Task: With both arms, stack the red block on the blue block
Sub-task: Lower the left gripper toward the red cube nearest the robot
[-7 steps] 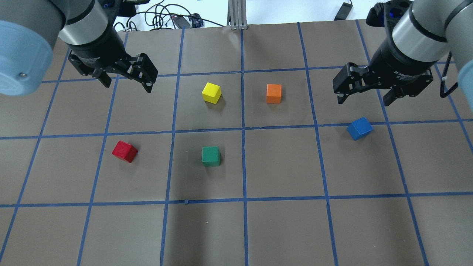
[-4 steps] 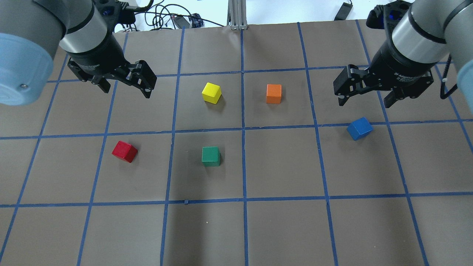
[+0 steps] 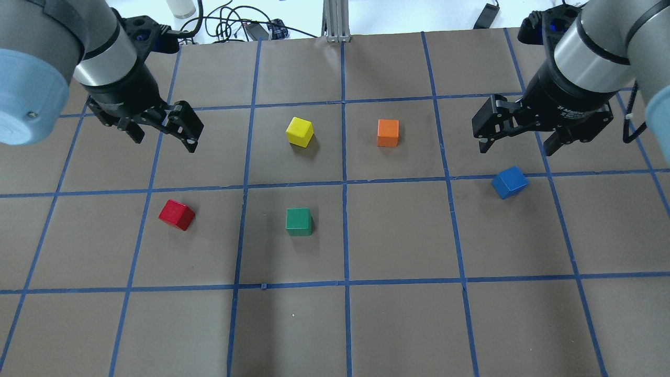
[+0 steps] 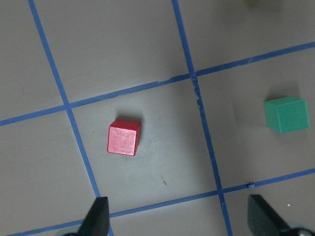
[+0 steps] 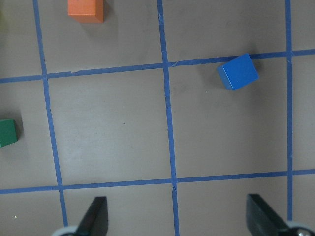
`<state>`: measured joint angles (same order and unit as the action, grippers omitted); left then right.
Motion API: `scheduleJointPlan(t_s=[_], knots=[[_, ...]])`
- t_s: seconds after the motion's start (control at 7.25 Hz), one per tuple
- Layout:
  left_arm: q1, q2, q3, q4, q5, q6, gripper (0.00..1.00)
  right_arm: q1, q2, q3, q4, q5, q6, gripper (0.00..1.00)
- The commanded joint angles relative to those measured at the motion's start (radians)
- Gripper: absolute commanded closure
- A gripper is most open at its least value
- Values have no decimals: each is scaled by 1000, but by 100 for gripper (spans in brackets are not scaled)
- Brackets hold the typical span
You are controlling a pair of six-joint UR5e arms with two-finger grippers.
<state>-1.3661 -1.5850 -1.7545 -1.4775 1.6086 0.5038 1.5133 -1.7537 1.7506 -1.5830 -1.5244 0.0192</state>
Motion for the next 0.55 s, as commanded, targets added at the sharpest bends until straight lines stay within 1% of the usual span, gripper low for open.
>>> scheduleJointPlan(t_s=[0.0, 0.14, 0.28, 0.41], knots=[[48, -52, -200, 287, -10, 85, 0, 2, 0, 21, 43, -41, -1, 0], [47, -73, -285, 416, -4, 81, 0, 2, 3, 17, 60, -42, -1, 0], [48, -102, -337, 480, -4, 81, 0, 4, 5, 17, 72, -40, -1, 0], [48, -127, -345, 517, 4, 84, 0, 4, 5, 17, 71, -39, -1, 0]])
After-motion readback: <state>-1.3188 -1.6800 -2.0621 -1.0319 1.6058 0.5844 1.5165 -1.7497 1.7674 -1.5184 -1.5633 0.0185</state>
